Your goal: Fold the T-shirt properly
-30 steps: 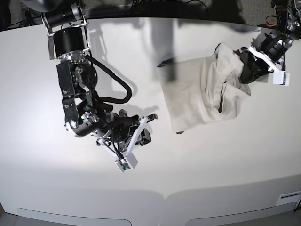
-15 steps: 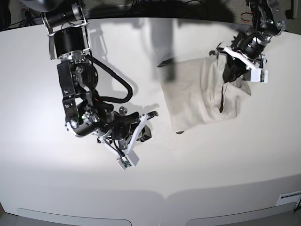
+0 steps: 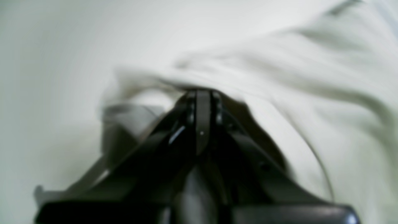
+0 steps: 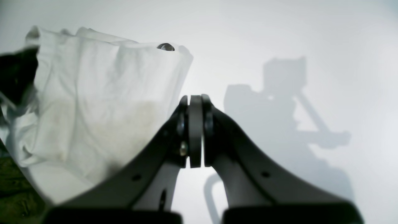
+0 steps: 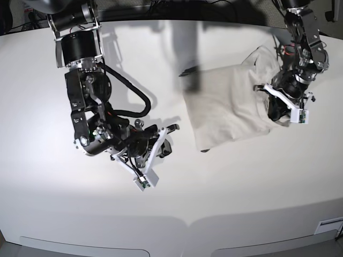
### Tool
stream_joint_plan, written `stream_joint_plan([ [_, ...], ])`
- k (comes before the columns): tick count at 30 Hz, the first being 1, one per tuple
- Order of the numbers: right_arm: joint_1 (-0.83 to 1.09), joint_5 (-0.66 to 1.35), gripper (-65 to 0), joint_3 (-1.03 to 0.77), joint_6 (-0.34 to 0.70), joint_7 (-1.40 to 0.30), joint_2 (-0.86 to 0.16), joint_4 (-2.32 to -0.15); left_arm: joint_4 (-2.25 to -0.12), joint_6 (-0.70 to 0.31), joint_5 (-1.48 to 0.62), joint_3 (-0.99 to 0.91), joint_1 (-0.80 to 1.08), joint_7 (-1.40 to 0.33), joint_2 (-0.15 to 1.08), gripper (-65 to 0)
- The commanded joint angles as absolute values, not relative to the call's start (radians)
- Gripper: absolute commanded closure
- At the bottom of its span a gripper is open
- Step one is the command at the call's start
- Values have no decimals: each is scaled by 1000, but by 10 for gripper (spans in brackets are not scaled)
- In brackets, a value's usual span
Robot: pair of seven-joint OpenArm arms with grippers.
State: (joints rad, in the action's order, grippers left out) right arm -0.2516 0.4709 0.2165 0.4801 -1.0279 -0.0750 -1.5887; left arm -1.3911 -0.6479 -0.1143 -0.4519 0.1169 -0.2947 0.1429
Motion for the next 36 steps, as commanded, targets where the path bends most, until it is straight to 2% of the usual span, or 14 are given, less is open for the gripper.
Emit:
stream_joint_plan([
  [1, -276, 482, 0, 214, 487, -1011, -72, -1606, -1399, -650, -150, -458, 94, -268, 173, 0],
  [6, -276, 482, 0, 214, 487, -1010, -72, -1606, -1398, -651, -292, -458, 99, -288, 265, 0],
  [11, -276, 482, 0, 215, 487, -992, -68, -1606, -1398, -651, -366, -458, 121, -420, 315, 0],
  [15, -276, 471, 0, 216, 488, -947, -27, -1606, -1399, -651, -545, -458, 183, -461, 343, 0],
  [25, -277, 464, 0, 266, 491, -843, 54, -1545, -1472, -652, -768, -458, 402, -472, 344, 0],
  [33, -287, 307, 0, 329, 525, -727, 157, -1355, -1579, -655, -797, -457, 550, -479, 303, 0],
  [36, -297, 250, 0, 329, 525, -691, 157, -1291, -1579, -657, -794, -457, 571, -498, 258, 0],
])
